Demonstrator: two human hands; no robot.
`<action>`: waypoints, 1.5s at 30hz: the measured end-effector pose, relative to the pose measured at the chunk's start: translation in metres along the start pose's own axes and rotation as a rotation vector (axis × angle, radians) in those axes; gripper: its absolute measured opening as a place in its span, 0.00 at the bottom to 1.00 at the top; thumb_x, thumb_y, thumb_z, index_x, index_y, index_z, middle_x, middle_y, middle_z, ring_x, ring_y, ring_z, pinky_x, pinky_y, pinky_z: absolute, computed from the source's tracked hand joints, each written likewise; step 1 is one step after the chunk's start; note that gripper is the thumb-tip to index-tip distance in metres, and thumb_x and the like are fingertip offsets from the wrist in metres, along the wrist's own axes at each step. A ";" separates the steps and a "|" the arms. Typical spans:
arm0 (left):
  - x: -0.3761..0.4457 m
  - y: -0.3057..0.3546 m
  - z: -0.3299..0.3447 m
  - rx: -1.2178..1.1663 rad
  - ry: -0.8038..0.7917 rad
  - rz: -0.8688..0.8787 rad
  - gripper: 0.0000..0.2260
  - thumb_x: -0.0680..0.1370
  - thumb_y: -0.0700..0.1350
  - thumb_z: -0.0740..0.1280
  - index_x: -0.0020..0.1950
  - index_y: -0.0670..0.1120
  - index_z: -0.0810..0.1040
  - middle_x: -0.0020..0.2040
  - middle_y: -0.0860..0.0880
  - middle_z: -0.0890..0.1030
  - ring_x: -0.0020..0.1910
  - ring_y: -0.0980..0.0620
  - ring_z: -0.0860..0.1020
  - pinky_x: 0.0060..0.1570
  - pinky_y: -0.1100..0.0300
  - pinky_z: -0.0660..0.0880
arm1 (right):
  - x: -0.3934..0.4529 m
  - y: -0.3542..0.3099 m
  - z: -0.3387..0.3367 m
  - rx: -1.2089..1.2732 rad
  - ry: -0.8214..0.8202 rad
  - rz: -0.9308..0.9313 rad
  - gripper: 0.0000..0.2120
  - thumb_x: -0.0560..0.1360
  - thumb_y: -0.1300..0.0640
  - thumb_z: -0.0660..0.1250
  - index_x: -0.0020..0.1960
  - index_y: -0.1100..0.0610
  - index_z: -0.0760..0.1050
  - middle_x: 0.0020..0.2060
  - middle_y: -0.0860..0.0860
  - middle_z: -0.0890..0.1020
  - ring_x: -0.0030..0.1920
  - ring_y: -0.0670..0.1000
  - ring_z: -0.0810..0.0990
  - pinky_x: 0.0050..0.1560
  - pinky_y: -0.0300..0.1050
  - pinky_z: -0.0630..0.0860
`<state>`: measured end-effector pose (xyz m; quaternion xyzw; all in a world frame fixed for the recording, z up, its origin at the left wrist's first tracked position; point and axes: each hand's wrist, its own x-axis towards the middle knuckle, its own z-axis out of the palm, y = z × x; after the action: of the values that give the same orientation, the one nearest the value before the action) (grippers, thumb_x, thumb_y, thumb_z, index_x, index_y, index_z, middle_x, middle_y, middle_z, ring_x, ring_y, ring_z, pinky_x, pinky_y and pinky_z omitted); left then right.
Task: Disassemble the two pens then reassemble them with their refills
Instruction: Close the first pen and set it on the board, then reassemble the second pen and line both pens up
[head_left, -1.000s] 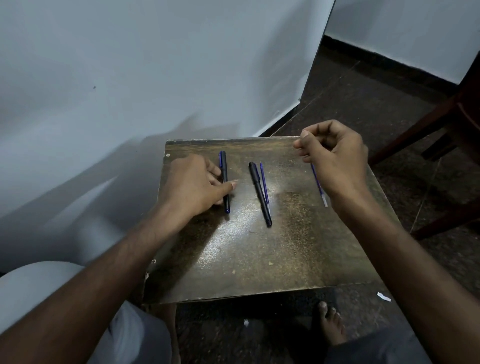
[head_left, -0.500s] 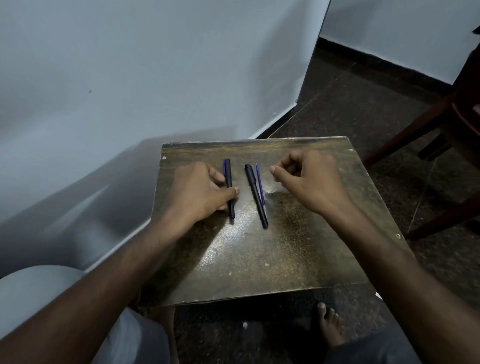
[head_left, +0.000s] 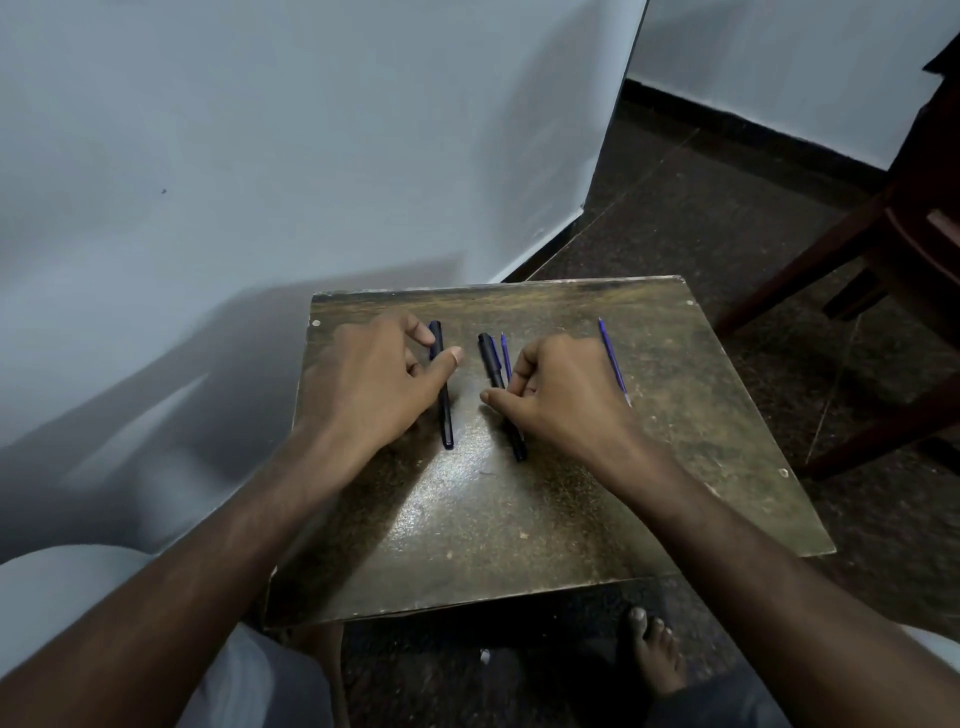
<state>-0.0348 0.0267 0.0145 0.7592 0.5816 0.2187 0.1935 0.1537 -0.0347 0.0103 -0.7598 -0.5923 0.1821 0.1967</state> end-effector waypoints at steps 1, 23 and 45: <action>0.000 0.001 0.000 0.001 0.011 0.016 0.13 0.78 0.66 0.72 0.52 0.58 0.79 0.28 0.59 0.81 0.32 0.62 0.81 0.42 0.56 0.82 | 0.001 -0.001 0.002 -0.006 0.007 0.013 0.16 0.73 0.45 0.82 0.37 0.52 0.80 0.30 0.46 0.82 0.32 0.41 0.80 0.30 0.33 0.69; 0.004 0.006 0.009 -0.952 -0.254 -0.045 0.11 0.90 0.48 0.58 0.57 0.50 0.80 0.39 0.56 0.81 0.41 0.57 0.81 0.48 0.56 0.82 | -0.002 0.000 -0.020 0.616 0.093 -0.036 0.11 0.81 0.45 0.73 0.49 0.53 0.84 0.37 0.51 0.88 0.35 0.43 0.84 0.41 0.46 0.83; -0.010 0.022 0.008 -0.664 -0.290 -0.031 0.23 0.89 0.62 0.53 0.56 0.53 0.84 0.32 0.57 0.69 0.24 0.63 0.68 0.28 0.66 0.65 | 0.020 -0.006 -0.017 1.237 0.063 -0.007 0.07 0.84 0.58 0.70 0.48 0.56 0.82 0.38 0.52 0.79 0.37 0.46 0.76 0.41 0.41 0.77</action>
<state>-0.0148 0.0114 0.0193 0.6693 0.4567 0.2828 0.5133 0.1618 -0.0156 0.0273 -0.5080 -0.3736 0.4685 0.6187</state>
